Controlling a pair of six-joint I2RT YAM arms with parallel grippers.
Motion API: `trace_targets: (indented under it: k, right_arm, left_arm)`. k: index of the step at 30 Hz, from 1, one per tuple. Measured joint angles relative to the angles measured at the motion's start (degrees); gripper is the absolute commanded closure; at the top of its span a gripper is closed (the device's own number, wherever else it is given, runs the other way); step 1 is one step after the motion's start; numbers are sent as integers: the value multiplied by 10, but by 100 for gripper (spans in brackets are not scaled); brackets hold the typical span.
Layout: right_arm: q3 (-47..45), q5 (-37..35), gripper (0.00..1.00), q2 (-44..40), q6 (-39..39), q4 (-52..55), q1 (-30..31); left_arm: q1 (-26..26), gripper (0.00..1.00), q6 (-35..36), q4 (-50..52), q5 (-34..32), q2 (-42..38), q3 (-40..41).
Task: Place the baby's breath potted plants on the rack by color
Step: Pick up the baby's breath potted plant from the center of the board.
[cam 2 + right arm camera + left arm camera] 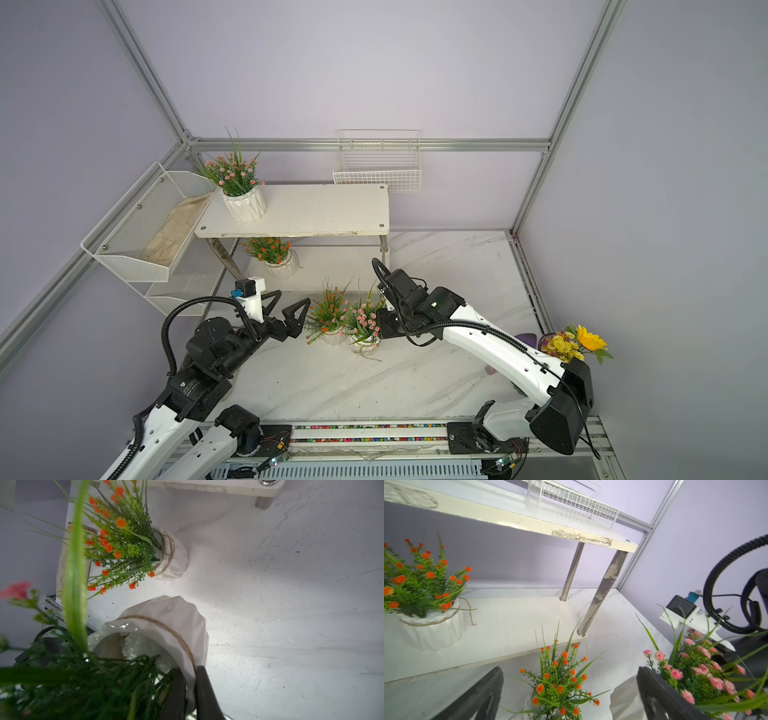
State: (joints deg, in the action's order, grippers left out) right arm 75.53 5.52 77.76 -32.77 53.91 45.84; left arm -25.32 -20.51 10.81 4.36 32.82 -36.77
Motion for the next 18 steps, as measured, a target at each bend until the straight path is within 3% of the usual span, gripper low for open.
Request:
trace_targets:
  k: [8, 18]
  right_arm:
    - [80, 0, 93, 1, 38, 51, -45]
    - [145, 0, 93, 28, 75, 94, -80]
  left_arm:
    - [-40, 0, 9, -44, 82, 78, 1]
    - [-154, 0, 78, -85, 123, 156, 1]
